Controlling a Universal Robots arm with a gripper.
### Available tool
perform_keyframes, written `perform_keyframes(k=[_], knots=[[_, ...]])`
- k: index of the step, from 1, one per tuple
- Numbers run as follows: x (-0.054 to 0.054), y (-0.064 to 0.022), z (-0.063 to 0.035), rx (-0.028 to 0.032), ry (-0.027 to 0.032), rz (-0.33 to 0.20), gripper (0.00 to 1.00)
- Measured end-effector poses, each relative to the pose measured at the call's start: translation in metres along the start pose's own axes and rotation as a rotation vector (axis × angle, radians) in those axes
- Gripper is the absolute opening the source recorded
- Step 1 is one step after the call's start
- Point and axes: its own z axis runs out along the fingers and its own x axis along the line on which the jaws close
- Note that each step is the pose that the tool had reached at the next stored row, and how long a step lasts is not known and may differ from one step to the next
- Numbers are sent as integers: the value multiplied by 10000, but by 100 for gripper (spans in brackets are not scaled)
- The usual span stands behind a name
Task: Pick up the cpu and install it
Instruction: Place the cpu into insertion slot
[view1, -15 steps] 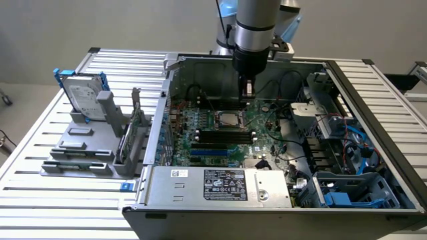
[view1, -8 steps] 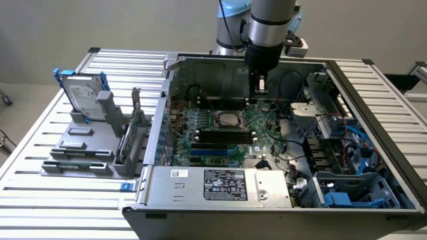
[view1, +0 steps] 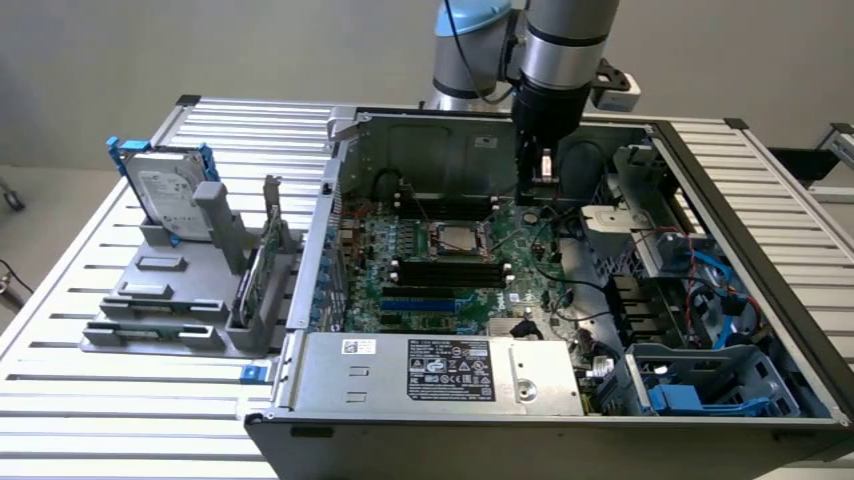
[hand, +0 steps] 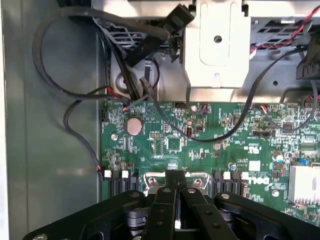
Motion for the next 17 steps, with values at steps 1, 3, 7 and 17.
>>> perform_keyframes(k=[1,3,7,17], knots=[[0,21,1,1,0,-9,11],[0,57,2,1,2,-28,11],[-1,102,17,-1,3,-76,11],[-8,97,197,-11,6,-144,11]])
